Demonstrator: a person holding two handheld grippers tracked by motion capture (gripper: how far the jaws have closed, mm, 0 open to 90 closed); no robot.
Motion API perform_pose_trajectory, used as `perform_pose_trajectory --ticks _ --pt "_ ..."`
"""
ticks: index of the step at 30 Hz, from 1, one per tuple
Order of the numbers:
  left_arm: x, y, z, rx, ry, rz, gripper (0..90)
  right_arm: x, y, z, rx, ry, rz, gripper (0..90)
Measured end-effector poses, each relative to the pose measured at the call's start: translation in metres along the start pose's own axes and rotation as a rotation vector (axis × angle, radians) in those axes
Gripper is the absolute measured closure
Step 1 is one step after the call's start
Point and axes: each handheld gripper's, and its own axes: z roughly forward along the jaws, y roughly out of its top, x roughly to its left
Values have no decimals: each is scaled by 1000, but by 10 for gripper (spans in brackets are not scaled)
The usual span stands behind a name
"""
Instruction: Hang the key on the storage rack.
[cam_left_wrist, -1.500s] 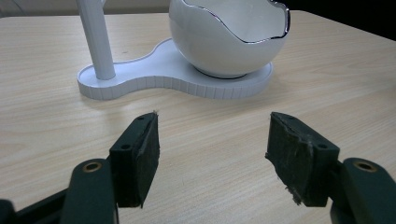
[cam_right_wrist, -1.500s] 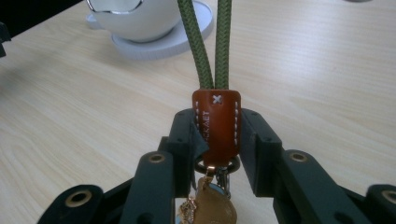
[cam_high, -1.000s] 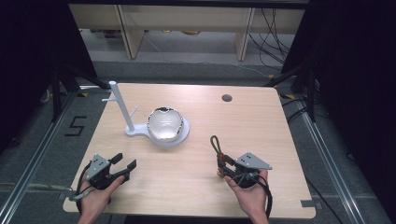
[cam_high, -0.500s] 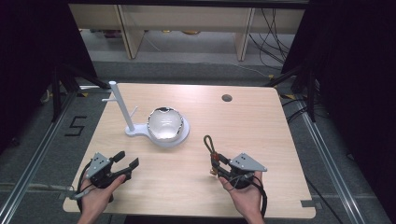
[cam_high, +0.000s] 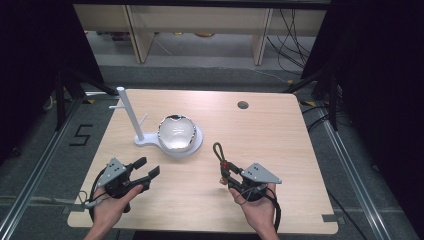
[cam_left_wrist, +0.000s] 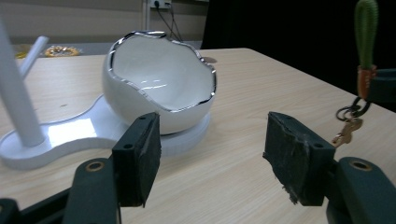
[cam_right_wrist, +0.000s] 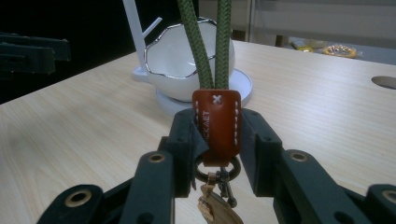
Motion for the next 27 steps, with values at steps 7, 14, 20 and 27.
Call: perform_pose_trajectory --ticks 7,14,20,27 --pt "-13 11 11 -8 -62 34 381 2 -1 4 -7 14 7 682" --pt "-29 23 22 7 -118 64 404 5 1 6 -17 21 20 682" --pt "-43 33 31 -4 -181 75 431 8 4 8 -23 14 -2 682" --pt "-60 41 42 9 -243 79 503 10 7 9 -27 17 -8 682"
